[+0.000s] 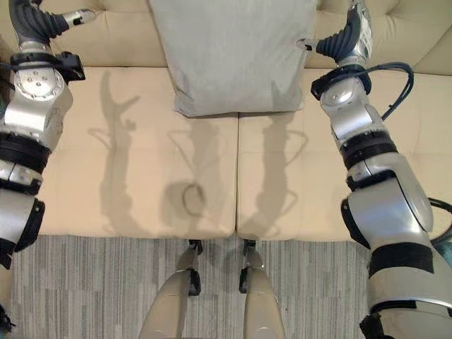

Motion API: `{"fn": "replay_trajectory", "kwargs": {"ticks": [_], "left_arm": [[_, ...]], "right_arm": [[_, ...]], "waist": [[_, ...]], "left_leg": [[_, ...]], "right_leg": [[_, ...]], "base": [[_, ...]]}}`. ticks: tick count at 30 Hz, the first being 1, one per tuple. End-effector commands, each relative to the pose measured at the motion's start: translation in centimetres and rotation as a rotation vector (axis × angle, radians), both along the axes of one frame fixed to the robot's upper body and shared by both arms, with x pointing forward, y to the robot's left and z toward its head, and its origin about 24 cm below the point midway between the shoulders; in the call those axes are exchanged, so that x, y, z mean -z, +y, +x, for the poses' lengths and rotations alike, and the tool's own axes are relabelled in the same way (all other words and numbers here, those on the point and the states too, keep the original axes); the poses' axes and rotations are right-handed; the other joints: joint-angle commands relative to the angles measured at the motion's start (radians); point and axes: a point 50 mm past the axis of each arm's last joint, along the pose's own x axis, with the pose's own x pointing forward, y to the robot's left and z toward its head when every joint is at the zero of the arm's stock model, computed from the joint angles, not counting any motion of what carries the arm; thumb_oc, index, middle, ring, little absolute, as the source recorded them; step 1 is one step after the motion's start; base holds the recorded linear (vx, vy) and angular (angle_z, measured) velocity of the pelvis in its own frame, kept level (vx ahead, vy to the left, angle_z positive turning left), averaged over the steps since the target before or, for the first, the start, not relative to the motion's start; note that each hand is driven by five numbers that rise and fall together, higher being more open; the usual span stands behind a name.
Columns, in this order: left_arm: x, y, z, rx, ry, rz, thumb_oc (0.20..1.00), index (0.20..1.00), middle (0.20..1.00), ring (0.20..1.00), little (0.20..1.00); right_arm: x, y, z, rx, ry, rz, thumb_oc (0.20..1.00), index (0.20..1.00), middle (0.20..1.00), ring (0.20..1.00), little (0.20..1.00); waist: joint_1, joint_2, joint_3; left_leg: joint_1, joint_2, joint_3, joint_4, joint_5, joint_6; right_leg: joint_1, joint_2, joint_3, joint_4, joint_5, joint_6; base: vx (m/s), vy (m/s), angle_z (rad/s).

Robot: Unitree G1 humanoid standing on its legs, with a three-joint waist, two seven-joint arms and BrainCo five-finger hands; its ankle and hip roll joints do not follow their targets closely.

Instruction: Pick up all the scattered cushions and arrange them neatly on the sofa.

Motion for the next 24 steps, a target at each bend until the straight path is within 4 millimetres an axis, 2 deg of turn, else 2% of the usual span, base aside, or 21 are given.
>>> {"fn": "replay_trajectory", "kwargs": {"ticks": [1,3,5,10,11,13,14,15,16,17,19,20,21,22,23,24], "left_arm": [[0.9,1.7,-1.7,-0.004,-0.066,0.008,1.0,1.0,1.0,1.0,1.0],[5.2,1.7,-2.5,0.032,0.009,-0.029,1.0,1.0,1.0,1.0,1.0],[8.7,1.8,-3.4,0.039,0.079,-0.06,1.0,1.0,1.0,1.0,1.0],[18.6,2.5,-6.9,0.04,0.378,-0.067,1.0,1.0,1.0,1.0,1.0],[22.1,2.2,-8.0,0.04,0.5,-0.105,1.0,1.0,1.0,1.0,1.0],[25.1,3.0,-9.7,0.017,0.621,-0.092,1.0,1.0,1.0,1.0,1.0],[25.2,3.0,-9.8,0.017,0.623,-0.092,1.0,1.0,1.0,1.0,1.0],[28.4,2.8,-11.4,0.003,0.736,-0.168,1.0,1.0,1.0,1.0,1.0],[29.8,3.1,-12.4,-0.007,0.801,-0.146,1.0,1.0,1.0,1.0,1.0],[33.6,2.7,-15.0,-0.012,0.983,-0.148,1.0,1.0,1.0,1.0,1.0],[37.3,2.4,-17.9,-0.027,1.183,-0.112,1.0,1.0,1.0,1.0,1.0],[37.3,2.4,-17.9,-0.027,1.183,-0.112,1.0,1.0,1.0,1.0,1.0],[38.6,2.1,-19.2,-0.035,1.25,-0.154,1.0,1.0,1.0,1.0,1.0],[40.0,1.8,-20.7,-0.043,1.324,-0.169,1.0,1.0,1.0,1.0,1.0],[42.2,1.4,-23.7,-0.05,1.49,-0.156,1.0,1.0,1.0,1.0,1.0],[42.8,1.1,-24.6,-0.051,1.535,-0.163,1.0,1.0,1.0,1.0,1.0]], "right_arm": [[1.0,-2.3,-1.5,-0.003,-0.014,-0.063,1.0,1.0,1.0,1.0,1.0],[5.1,-3.0,-2.5,-0.031,0.064,-0.049,1.0,1.0,1.0,1.0,1.0],[8.7,-3.8,-3.6,-0.034,0.149,-0.023,1.0,1.0,1.0,1.0,1.0],[18.4,-5.1,-7.8,-0.059,0.46,-0.05,1.0,1.0,1.0,1.0,1.0],[21.2,-4.8,-9.0,-0.074,0.541,0.004,1.0,1.0,1.0,1.0,1.0],[24.2,-5.5,-10.6,-0.056,0.674,-0.007,1.0,1.0,1.0,1.0,1.0],[24.3,-5.5,-10.7,-0.056,0.675,-0.008,1.0,1.0,1.0,1.0,1.0],[26.7,-4.9,-11.9,-0.07,0.757,0.024,1.0,1.0,1.0,1.0,1.0],[28.2,-4.9,-12.8,-0.072,0.827,0.011,1.0,1.0,1.0,1.0,1.0],[31.3,-4.7,-14.9,-0.071,0.972,-0.027,1.0,1.0,1.0,1.0,1.0],[34.4,-4.2,-17.3,-0.083,1.116,-0.034,1.0,1.0,1.0,1.0,1.0],[34.4,-4.2,-17.3,-0.083,1.117,-0.035,1.0,1.0,1.0,1.0,1.0],[35.5,-3.9,-18.3,-0.084,1.168,-0.032,1.0,1.0,1.0,1.0,1.0],[36.7,-3.7,-19.4,-0.084,1.229,-0.023,1.0,1.0,1.0,1.0,1.0],[38.6,-3.4,-21.7,-0.074,1.332,-0.005,1.0,1.0,1.0,1.0,1.0],[39.4,-3.3,-22.7,-0.061,1.372,0.008,1.0,1.0,1.0,1.0,1.0]], "waist": [[0.0,-0.042,-0.004],[-0.005,-0.05,-0.004],[-0.007,-0.054,-0.003],[-0.015,-0.06,-0.023],[-0.019,-0.06,-0.031],[-0.022,-0.059,-0.053],[-0.022,-0.059,-0.053],[-0.022,-0.06,-0.058],[-0.024,-0.059,-0.069],[-0.025,-0.058,-0.086],[-0.025,-0.058,-0.104],[-0.025,-0.058,-0.103],[-0.023,-0.059,-0.109],[-0.022,-0.059,-0.115],[-0.022,-0.062,-0.126],[-0.022,-0.064,-0.131]], "left_leg": [[0.121,0.003,-0.007,0.031,-0.085,-0.093],[0.179,0.004,-0.007,0.043,-0.106,-0.09],[0.233,0.007,-0.002,0.05,-0.123,-0.089],[0.354,0.016,0.001,0.043,-0.131,-0.088],[0.385,0.018,0.004,0.032,-0.129,-0.089],[0.416,0.021,0.005,0.025,-0.129,-0.089],[0.419,0.021,0.005,0.023,-0.129,-0.09],[0.445,0.025,0.005,0.017,-0.129,-0.091],[0.454,0.027,0.005,0.013,-0.128,-0.091],[0.486,0.034,0.006,0.005,-0.127,-0.093],[0.512,0.038,0.008,0.002,-0.131,-0.094],[0.514,0.039,0.008,0.001,-0.132,-0.094],[0.526,0.041,0.009,0.002,-0.133,-0.095],[0.536,0.043,0.008,0.003,-0.135,-0.095],[0.554,0.051,0.011,0.006,-0.136,-0.098],[0.563,0.055,0.011,0.006,-0.137,-0.1]], "right_leg": [[0.117,-0.028,-0.003,-0.109,0.076,0.069],[0.173,-0.027,-0.009,-0.094,0.055,0.065],[0.223,-0.029,-0.014,-0.083,0.035,0.063],[0.327,-0.022,-0.025,-0.059,-0.008,0.059],[0.355,-0.019,-0.028,-0.061,-0.015,0.059],[0.386,-0.013,-0.03,-0.064,-0.024,0.057],[0.389,-0.012,-0.031,-0.065,-0.024,0.057],[0.414,-0.009,-0.032,-0.067,-0.029,0.055],[0.425,-0.006,-0.03,-0.069,-0.031,0.054],[0.457,0.002,-0.034,-0.077,-0.037,0.052],[0.488,0.01,-0.032,-0.088,-0.043,0.051],[0.49,0.01,-0.032,-0.089,-0.043,0.051],[0.504,0.014,-0.031,-0.096,-0.043,0.051],[0.515,0.018,-0.031,-0.1,-0.045,0.05],[0.542,0.026,-0.03,-0.105,-0.054,0.046],[0.553,0.03,-0.032,-0.106,-0.059,0.043]], "base": [[0.05,-0.017,0.05],[0.07,-0.009,0.04],[0.07,-0.008,0.05],[0.06,-0.039,-0.02],[0.04,-0.059,-0.08],[0.04,-0.044,-0.03],[0.01,-0.051,0.03],[0.0,-0.05,-0.02],[0.01,-0.088,-0.03],[0.0,-0.084,-0.04],[0.01,-0.067,-0.02],[0.01,-0.043,0.0],[-0.01,-0.045,-0.01],[-0.02,-0.099,-0.03],[-0.01,-0.103,-0.04],[-0.01,-0.113,0.01]]}}
